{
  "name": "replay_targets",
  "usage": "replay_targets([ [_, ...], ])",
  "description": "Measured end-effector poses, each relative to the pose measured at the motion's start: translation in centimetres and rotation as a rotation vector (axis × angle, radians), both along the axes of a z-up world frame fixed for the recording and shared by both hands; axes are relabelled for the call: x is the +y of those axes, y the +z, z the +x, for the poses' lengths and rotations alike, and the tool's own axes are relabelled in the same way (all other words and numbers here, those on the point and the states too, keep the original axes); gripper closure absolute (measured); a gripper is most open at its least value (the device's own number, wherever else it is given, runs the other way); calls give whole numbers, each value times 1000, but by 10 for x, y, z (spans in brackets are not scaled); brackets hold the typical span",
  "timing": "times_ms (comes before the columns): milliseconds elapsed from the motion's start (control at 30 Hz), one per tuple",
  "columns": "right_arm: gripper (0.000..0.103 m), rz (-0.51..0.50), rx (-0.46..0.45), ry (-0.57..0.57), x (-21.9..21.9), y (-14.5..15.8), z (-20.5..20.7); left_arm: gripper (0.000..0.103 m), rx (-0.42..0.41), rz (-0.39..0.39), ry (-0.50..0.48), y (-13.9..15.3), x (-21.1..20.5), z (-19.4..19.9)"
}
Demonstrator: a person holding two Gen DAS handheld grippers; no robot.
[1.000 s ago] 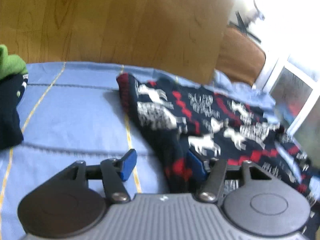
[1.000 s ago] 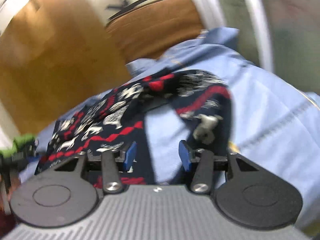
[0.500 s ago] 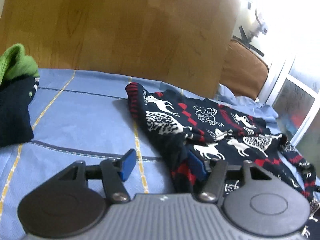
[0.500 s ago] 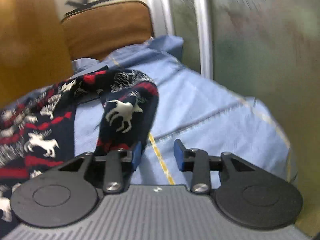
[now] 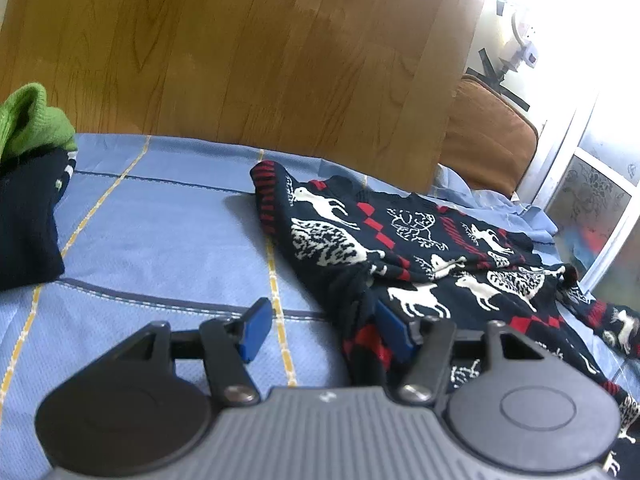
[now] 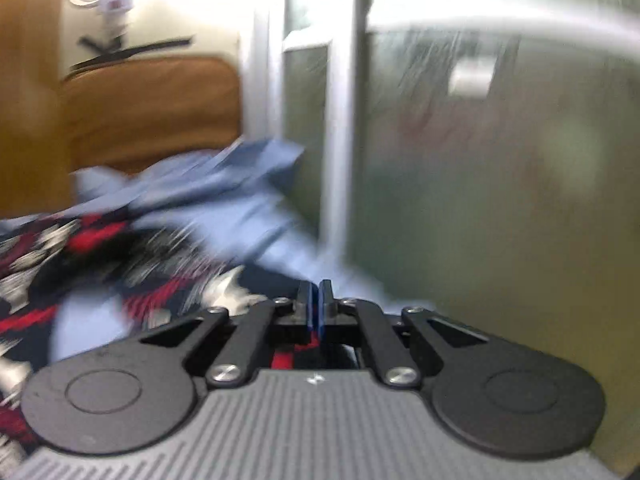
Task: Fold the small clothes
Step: 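Grasp the other sleeve cuff with the right gripper and lift it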
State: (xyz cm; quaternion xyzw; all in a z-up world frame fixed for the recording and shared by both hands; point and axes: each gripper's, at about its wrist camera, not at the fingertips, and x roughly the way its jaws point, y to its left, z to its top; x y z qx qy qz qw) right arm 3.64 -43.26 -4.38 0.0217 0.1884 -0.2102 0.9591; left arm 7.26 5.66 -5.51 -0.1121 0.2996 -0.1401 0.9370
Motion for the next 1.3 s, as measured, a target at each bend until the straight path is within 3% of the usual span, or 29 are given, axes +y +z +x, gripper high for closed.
replay_targets([
  [100,98,-195,-25,-87,-13,30,26,45,-1,-1,-2,0,0,0],
  [167,98,-254,-46,-105,-17,48,43,45,-1,-2,-4,0,0,0],
  [267,98,-282,-48,-93,-14,59,63,44,4,-4,-2,0,0,0],
  [400,96,-237,54,-34,-11,36,92,43,13,-11,-1,0,0,0],
  [467,94,-153,119,-22,-19,18,100,42,18,-14,-1,0,1,0],
  [533,83,-31,144,-37,-29,3,96,41,22,-16,0,0,1,0],
  [633,79,223,12,-61,-48,-3,55,41,30,-23,-3,0,1,0],
  [800,77,848,-148,-64,-96,-45,-2,40,51,-43,-6,-2,3,3],
  [900,77,1044,-183,-81,-109,-68,-5,39,60,-55,-1,-3,4,4],
  [1000,77,1114,-193,-105,-111,-75,3,39,62,-57,3,-3,4,4],
  [1167,78,1100,-262,-139,-109,-75,45,39,60,-55,8,-3,3,3],
  [1300,95,1026,-233,-160,-107,-67,66,39,47,-79,-20,5,4,6],
])
